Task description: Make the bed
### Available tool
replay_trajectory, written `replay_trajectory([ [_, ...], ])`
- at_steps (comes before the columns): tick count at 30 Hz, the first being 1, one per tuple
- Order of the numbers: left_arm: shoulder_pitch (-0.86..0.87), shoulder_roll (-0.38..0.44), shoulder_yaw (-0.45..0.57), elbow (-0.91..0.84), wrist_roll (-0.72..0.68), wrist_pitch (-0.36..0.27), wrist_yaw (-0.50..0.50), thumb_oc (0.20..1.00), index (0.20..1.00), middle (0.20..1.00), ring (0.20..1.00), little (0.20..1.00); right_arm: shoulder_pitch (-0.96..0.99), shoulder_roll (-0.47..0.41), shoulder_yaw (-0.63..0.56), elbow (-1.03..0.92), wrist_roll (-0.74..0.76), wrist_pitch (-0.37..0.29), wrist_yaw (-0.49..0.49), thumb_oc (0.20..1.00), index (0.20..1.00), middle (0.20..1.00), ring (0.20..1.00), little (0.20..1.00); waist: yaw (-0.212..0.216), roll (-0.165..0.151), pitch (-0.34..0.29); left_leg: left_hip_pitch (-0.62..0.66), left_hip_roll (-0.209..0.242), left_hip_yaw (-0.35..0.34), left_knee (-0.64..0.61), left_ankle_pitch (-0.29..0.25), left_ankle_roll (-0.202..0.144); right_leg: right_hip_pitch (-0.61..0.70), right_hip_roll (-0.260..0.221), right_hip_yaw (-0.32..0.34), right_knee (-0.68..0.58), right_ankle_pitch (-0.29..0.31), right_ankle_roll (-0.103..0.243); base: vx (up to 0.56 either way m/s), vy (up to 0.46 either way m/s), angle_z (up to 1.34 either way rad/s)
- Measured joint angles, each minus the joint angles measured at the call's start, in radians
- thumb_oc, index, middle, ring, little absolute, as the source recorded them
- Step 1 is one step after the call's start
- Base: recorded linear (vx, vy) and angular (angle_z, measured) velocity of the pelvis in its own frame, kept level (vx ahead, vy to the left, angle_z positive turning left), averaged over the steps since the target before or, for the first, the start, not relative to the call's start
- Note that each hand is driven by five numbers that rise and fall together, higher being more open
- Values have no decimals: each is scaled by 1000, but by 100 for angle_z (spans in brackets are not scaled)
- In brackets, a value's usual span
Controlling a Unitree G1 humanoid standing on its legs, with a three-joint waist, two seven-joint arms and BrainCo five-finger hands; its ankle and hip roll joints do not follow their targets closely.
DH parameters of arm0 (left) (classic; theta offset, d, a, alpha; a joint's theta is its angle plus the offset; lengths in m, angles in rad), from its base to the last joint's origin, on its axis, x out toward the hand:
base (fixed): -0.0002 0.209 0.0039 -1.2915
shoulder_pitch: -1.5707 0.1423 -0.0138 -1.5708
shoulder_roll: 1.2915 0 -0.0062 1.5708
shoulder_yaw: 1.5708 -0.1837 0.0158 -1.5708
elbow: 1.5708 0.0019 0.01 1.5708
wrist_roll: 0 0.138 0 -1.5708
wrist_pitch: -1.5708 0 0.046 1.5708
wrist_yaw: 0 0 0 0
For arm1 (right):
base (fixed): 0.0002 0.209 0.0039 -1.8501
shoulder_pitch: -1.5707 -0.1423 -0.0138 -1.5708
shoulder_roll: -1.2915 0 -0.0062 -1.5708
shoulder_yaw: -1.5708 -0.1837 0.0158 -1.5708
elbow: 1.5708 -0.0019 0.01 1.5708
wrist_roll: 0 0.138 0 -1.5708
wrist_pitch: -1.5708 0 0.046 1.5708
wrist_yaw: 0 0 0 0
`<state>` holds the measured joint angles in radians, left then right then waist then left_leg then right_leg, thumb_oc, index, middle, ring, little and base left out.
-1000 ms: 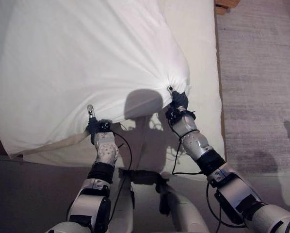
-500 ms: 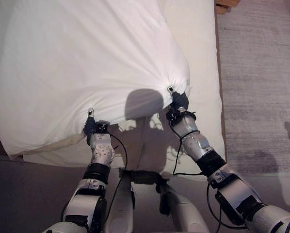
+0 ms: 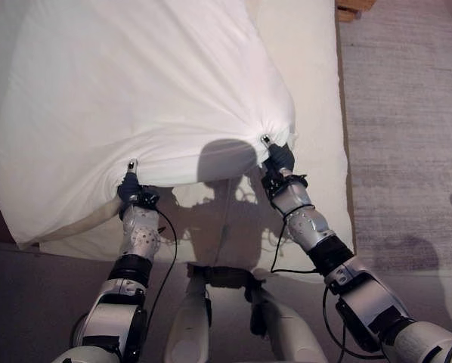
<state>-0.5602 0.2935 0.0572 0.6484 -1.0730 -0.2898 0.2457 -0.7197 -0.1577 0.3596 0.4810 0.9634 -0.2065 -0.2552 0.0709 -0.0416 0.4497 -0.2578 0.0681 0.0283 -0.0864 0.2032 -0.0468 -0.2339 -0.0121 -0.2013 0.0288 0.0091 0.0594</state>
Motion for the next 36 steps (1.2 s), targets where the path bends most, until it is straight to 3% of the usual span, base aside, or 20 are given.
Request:
replay_trajectory([
  [6,10,62,-11,-1,31,22,-87,200,200,200,200,200,2,-1,-13,17,78,0,95,200,200,200,200,200,1,11,-1,-1,-2,-5,0,1,2,0,-2,-1,4,-4,1,-3,-2,2],
  [12,24,66,-45,-11,39,29,-137,200,200,200,200,200,35,2,-59,38,106,0,121,200,200,200,200,200,1,49,2,0,-13,-23,5,4,4,-18,-19,-5,78,-51,2,-24,-12,14],
  [18,50,52,-76,-50,60,32,-134,200,200,200,200,200,84,-10,-79,37,58,0,108,200,200,200,200,200,-7,62,7,-5,-65,-81,54,-5,9,-95,-84,26,359,-221,-7,-48,-51,40],
  [20,74,11,-77,-71,71,33,-127,200,200,200,200,200,129,-6,-104,39,51,-1,103,200,200,200,200,200,-2,70,7,-20,-90,-128,96,-21,-7,-113,-113,19,464,-284,-25,-13,1,71],
  [23,104,-47,-64,-81,53,32,-99,200,200,200,200,200,170,25,-118,44,52,-2,75,200,200,200,200,200,1,77,4,-44,-73,-89,187,-88,-21,-107,-133,-8,504,-311,-68,23,158,32],
  [24,108,-55,-63,-81,42,32,-93,200,200,200,200,200,173,30,-119,45,52,-3,68,200,200,200,200,200,1,76,4,-50,-69,-86,221,-104,-20,-101,-141,-9,502,-308,-74,62,276,2],
  [26,110,-78,-60,-82,0,30,-78,200,200,200,200,200,177,42,-132,43,55,-4,48,200,200,200,200,200,-4,73,3,-55,-29,-139,343,-165,-69,-65,-156,-13,482,-297,-83,64,290,8],
  [28,113,-119,-58,-89,-11,24,-78,200,200,200,200,200,194,24,-144,37,61,-7,49,200,200,200,200,200,-25,81,-5,3,56,-127,304,-156,-73,-34,-180,-7,479,-297,-77,89,521,24],
  [29,121,-140,-56,-106,-27,19,-76,200,200,200,200,200,204,25,-151,36,70,-8,48,200,200,200,200,200,-34,93,-25,8,118,-136,300,-175,-98,-30,-179,2,468,-291,-66,65,516,4],
  [30,117,-147,-57,-118,-45,17,-79,200,200,200,200,200,215,26,-156,34,78,-11,47,200,200,200,200,200,-31,85,-27,26,155,-132,258,-173,-99,-31,-184,12,465,-282,-54,73,562,-1],
  [31,115,-162,-67,-119,-48,16,-79,200,200,200,200,200,231,19,-167,32,91,-14,48,200,200,200,200,200,-30,86,-30,61,164,-144,221,-139,-68,-28,-200,29,464,-279,-48,64,575,-16],
  [32,125,-168,-76,-120,-50,16,-79,200,200,200,200,200,240,16,-168,32,94,-13,46,200,200,200,200,200,-34,91,-32,84,162,-137,225,-103,-95,-21,-211,34,463,-269,-31,23,598,-6],
  [33,131,-176,-79,-117,-51,17,-78,200,200,200,200,200,264,21,-170,30,101,-13,45,200,200,200,200,200,-57,77,-37,92,126,-119,235,-141,-150,-6,-257,31,442,-248,10,-47,598,15],
  [34,123,-193,-86,-112,-53,18,-78,200,200,200,200,200,291,24,-190,30,102,-14,46,200,200,200,200,200,-65,56,-44,87,71,-110,253,-160,-151,14,-304,27,405,-215,45,-86,607,23],
  [36,139,-185,-94,-113,-53,15,-80,200,200,200,200,200,294,54,-194,41,113,-15,34,200,200,200,200,200,-48,35,-55,86,9,-40,303,-213,-95,11,-366,12,368,-128,61,-123,686,-38],
])
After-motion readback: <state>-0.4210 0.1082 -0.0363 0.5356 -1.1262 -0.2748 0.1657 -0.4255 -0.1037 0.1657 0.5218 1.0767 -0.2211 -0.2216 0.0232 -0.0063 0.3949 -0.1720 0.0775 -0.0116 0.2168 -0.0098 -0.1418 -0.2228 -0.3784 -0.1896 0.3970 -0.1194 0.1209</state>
